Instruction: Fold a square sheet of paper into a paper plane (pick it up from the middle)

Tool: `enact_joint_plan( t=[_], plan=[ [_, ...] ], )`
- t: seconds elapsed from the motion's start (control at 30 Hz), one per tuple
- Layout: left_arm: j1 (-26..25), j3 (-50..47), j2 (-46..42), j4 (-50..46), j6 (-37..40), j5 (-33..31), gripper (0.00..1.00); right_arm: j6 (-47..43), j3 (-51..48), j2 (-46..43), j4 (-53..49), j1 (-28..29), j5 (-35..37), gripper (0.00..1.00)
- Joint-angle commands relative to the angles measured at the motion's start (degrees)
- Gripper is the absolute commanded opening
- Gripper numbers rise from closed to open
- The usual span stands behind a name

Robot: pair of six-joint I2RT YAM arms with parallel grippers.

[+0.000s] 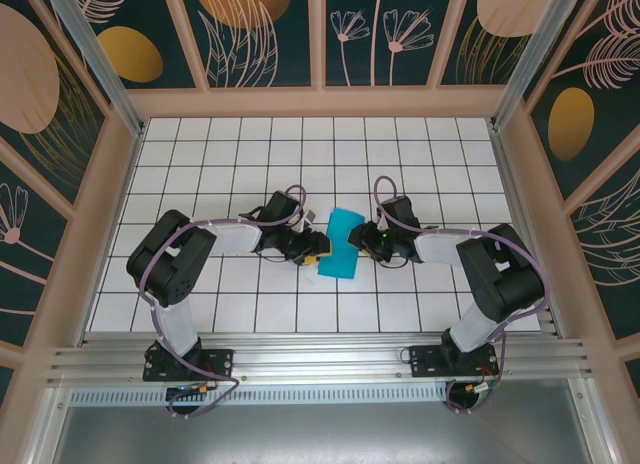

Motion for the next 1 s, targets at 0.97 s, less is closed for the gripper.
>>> enact_joint_plan(
  t=[0.97],
  plan=[
    [0.0, 12.4, 9.6, 7.4, -1.8, -2.0, 0.30, -1.2, -2.1, -11.2, -3.7, -0.7, 7.9, 0.53]
  ],
)
